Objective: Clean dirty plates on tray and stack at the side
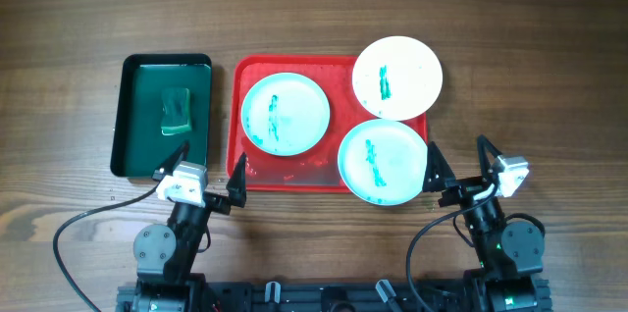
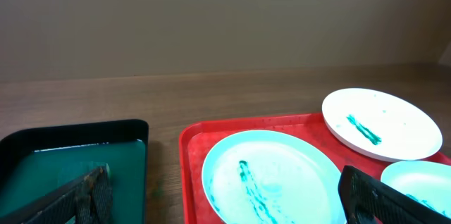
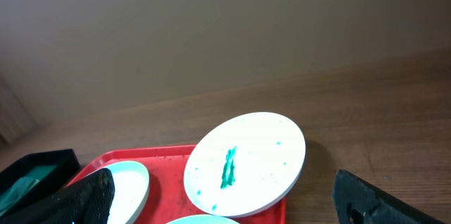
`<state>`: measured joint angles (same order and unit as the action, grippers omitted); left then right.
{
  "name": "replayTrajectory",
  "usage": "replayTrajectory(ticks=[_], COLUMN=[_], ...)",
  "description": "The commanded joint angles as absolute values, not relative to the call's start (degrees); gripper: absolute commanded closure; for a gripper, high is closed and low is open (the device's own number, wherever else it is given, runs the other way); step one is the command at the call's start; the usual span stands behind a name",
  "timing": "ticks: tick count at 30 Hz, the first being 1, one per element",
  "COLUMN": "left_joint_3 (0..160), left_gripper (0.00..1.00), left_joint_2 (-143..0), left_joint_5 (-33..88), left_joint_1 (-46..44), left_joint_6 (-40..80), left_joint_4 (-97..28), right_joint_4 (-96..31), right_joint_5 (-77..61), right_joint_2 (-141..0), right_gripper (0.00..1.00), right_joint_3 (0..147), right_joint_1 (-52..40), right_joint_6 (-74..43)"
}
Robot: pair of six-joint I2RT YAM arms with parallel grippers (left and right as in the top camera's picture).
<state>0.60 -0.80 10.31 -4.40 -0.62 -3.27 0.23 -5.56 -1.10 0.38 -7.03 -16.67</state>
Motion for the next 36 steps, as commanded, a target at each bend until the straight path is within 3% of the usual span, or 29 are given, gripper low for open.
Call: replayTrajectory(ticks=[1, 36], left_joint_3=[0.34, 0.34], left_gripper=[0.0, 0.0], left_joint_2=[-0.16, -0.16], left_joint_5=[9.54, 9.52], left_joint_1=[-5.15, -5.1], left_joint_6=[-1.08, -0.86], left_joint_4=[-3.53, -3.27], right_joint_4=[0.4, 0.14], right_joint_5=[-6.44, -4.01], right_joint_2=[-0.8, -1.8], right_gripper=[0.0, 0.0], right_joint_3=[0.3, 0.3], right_joint_1=[-7.07, -7.07], right_joint_6=[-17.06, -16.34])
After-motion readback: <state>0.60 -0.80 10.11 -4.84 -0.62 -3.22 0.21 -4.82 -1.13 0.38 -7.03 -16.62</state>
